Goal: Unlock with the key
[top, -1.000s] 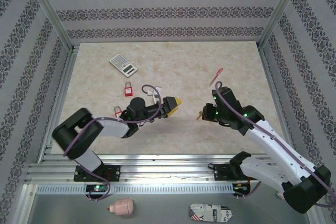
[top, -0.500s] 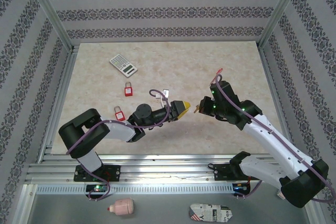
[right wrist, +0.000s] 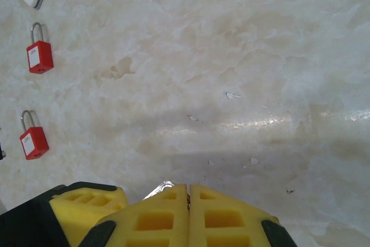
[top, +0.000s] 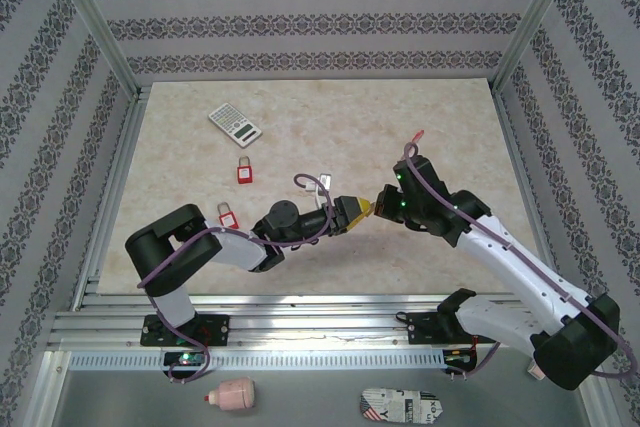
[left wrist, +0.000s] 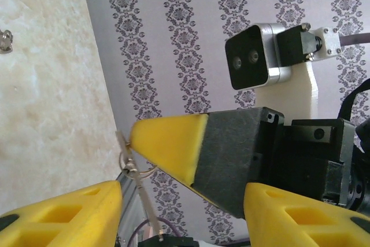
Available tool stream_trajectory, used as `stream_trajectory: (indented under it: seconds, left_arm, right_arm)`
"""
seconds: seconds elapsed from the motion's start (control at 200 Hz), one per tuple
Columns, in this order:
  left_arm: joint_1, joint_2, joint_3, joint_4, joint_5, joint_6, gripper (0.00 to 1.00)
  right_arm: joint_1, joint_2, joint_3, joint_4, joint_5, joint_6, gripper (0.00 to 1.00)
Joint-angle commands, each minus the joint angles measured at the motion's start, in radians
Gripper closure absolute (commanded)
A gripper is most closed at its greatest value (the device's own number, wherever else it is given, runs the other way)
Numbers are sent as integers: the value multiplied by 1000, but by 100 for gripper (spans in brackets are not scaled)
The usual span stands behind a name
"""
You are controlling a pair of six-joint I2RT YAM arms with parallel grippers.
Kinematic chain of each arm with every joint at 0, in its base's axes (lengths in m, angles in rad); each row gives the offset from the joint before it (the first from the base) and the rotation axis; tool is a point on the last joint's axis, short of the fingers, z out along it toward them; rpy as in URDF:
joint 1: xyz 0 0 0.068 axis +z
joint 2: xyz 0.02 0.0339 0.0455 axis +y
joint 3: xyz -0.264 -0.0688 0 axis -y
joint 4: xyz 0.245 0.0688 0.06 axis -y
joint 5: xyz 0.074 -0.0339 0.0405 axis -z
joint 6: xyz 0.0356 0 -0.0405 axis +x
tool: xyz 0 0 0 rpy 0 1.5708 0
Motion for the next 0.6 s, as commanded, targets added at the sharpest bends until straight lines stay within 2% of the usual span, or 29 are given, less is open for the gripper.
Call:
stream_trajectory:
  seconds: [0.0,0.08,0.215,0.34,0.49,0.595]
  left_arm:
    - [-21,23,19,36,-5,-15,46]
    - [-26,42,17,44,-8,-28,48]
    - [-27,69,10,67,-23,-51,58]
    - [-28,80,29,64,-15,-57,60]
    - [-25,73,15,54,-31,-54,74]
    - [-24,74,23,34,-23,-54,77]
  right_arm:
    - [16,11,0,6,38,6,100]
    - [21,14,3,5,53,4,100]
    - [25,16,8,3,56,2,100]
    - [33,20,7,3,61,3,100]
    - [41,18,6,-2,70,1,100]
    - [42,18,-4,9,64,5,100]
